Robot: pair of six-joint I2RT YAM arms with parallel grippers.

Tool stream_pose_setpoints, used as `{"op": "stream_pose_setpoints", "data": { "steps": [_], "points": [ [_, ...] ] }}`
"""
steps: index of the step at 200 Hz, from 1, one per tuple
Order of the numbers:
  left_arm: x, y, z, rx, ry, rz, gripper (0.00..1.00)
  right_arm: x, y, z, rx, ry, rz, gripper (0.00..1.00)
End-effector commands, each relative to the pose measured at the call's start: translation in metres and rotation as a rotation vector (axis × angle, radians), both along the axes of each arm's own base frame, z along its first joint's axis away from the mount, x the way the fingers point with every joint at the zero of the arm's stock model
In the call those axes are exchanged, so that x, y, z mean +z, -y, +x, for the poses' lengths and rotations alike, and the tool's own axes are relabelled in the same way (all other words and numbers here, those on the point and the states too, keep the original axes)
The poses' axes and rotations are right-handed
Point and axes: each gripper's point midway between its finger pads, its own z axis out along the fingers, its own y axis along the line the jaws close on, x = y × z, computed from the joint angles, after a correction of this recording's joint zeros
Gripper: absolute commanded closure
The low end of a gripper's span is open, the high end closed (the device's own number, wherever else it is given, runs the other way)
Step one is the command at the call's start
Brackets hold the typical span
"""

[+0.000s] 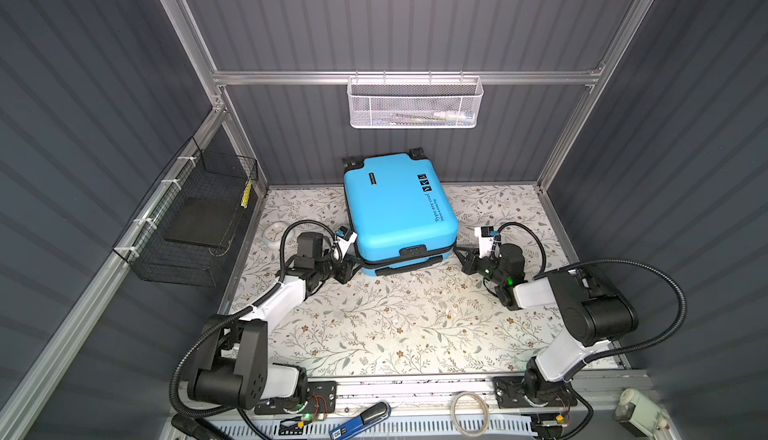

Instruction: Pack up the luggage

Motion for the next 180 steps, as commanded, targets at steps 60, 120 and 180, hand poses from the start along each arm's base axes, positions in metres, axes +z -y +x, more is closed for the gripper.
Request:
{"op": "stream_pose_setpoints", "data": {
  "steps": [60, 120, 180],
  "points": [
    [-0.021, 0.0, -0.009, 0.006, -0.143, 0.013, 0.45, 0.004, -0.002, 0.001, 0.01, 0.014, -0.012, 1.0],
    [-0.019, 0.006, -0.02, -0.02, -0.175, -0.038, 0.57, 0.005, -0.002, 0.0, 0.01, 0.014, -0.011, 1.0],
    [-0.018, 0.006, -0.029, -0.002, -0.197, -0.063, 0.57, 0.007, -0.001, 0.0, 0.007, 0.02, -0.012, 1.0]
  ]
}}
